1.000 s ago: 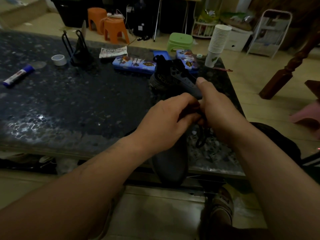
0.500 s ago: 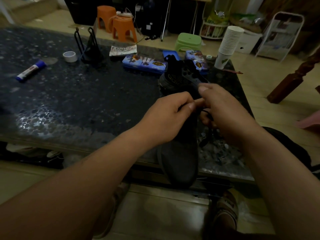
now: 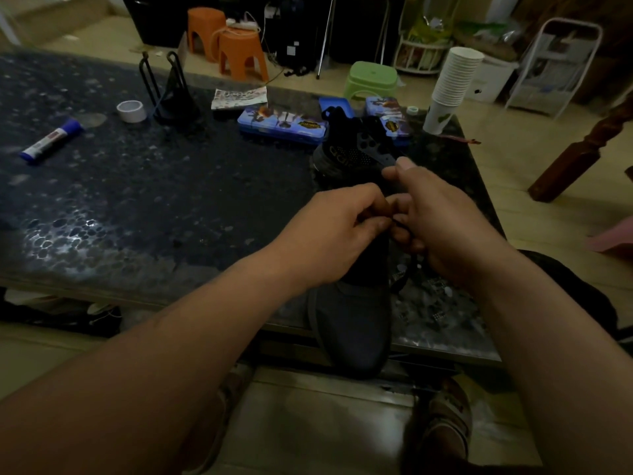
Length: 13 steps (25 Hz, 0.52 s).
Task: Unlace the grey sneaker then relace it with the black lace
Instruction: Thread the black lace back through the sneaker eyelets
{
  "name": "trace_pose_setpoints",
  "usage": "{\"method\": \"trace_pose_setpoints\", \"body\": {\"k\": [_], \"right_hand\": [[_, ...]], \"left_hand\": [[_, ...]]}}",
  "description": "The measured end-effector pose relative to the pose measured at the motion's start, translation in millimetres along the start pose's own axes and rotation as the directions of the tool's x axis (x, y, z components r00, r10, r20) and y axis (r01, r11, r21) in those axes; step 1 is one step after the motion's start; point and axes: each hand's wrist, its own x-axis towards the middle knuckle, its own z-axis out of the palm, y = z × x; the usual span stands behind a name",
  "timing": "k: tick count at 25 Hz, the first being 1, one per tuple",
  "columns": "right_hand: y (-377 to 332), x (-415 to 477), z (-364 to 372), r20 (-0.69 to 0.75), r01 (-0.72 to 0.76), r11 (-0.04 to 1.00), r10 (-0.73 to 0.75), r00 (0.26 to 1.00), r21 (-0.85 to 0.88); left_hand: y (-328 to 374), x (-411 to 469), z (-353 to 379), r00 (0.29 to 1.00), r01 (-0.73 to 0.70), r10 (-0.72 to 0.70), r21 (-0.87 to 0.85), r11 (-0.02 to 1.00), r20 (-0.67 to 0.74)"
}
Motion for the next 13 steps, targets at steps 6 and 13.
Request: {"method": "trace_pose_setpoints", "body": {"k": [6, 13], "right_hand": [[7.9, -0.4, -13.4, 0.074, 0.146, 0.964, -0.132, 0.988, -0.224], [5.9, 14.2, -6.1, -0.101, 0.183, 0.939, -0.22, 0.97, -0.29]], "left_hand": [[-4.9, 7.6, -18.0, 0.985, 0.108, -0.115, -0.06, 0.992, -0.13], [-20.2, 7.6, -3.3, 0.868, 0.486, -0.487, -0.033, 0.873, -0.099]]}}
